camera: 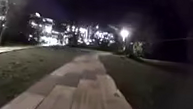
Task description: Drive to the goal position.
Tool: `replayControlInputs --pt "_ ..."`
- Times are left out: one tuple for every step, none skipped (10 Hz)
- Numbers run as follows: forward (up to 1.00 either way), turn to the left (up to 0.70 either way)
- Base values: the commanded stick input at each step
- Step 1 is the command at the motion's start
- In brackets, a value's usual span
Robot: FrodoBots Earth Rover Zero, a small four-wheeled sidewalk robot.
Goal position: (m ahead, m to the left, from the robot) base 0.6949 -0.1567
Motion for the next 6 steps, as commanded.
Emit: replayControlInputs --pt "0.30 0.00" --pt "0.30 0.00" --pt "0.30 0.00" --pt "0.30 0.00" --pt "0.30 0.00" --pt "0.30 0.00"
